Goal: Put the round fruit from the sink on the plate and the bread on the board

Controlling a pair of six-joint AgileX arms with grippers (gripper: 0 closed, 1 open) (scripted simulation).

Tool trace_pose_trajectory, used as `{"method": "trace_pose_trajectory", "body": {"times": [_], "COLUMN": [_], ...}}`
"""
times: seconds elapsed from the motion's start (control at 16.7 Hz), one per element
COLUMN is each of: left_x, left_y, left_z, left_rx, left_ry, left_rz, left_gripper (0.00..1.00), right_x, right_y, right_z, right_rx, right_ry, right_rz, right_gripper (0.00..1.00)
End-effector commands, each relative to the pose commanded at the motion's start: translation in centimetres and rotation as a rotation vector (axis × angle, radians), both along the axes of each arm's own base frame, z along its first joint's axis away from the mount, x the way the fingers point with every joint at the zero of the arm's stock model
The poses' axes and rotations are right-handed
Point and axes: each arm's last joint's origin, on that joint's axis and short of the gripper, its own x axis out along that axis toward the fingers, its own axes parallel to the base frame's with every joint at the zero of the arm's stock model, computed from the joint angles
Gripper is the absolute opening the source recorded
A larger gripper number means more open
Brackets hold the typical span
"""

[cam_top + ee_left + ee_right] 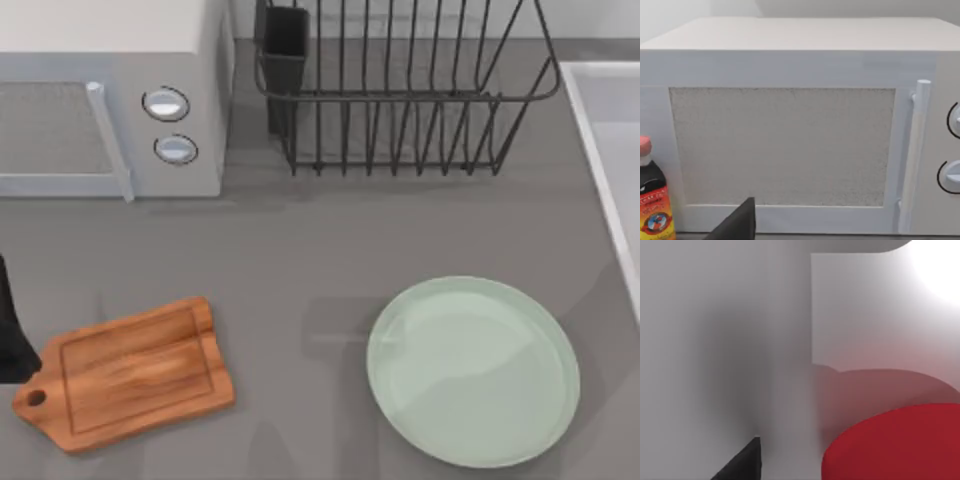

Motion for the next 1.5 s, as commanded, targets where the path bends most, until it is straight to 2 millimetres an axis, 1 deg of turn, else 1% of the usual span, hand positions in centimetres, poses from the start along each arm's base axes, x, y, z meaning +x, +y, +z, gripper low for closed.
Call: {"method": "trace_pose_trajectory", "body": {"times": [0.72,0.78,1.2,1.26,1.38,1.5], "left_x": [0.0,0.0,0.0,0.0,0.0,0.0], "left_y": [0.0,0.0,0.0,0.0,0.0,0.0], "left_z": [0.0,0.0,0.0,0.0,0.0,0.0], "left_rx": [0.0,0.0,0.0,0.0,0.0,0.0], "left_ry": [0.0,0.0,0.0,0.0,0.0,0.0], "left_rz": [0.0,0.0,0.0,0.0,0.0,0.0], "left_gripper": [1.0,1.0,1.0,1.0,1.0,1.0], "right_x": [0.0,0.0,0.0,0.6,0.7,0.9], "right_y": [0.0,0.0,0.0,-0.1,-0.1,-0.2], "right_z": [0.0,0.0,0.0,2.9,3.3,4.8], "right_rx": [0.0,0.0,0.0,-0.001,-0.001,0.0], "right_ry": [0.0,0.0,0.0,-0.052,-0.052,-0.05], "right_rz": [0.0,0.0,0.0,-0.007,-0.007,-0.007], "right_gripper": [0.02,0.0,0.0,0.0,0.0,0.0]}}
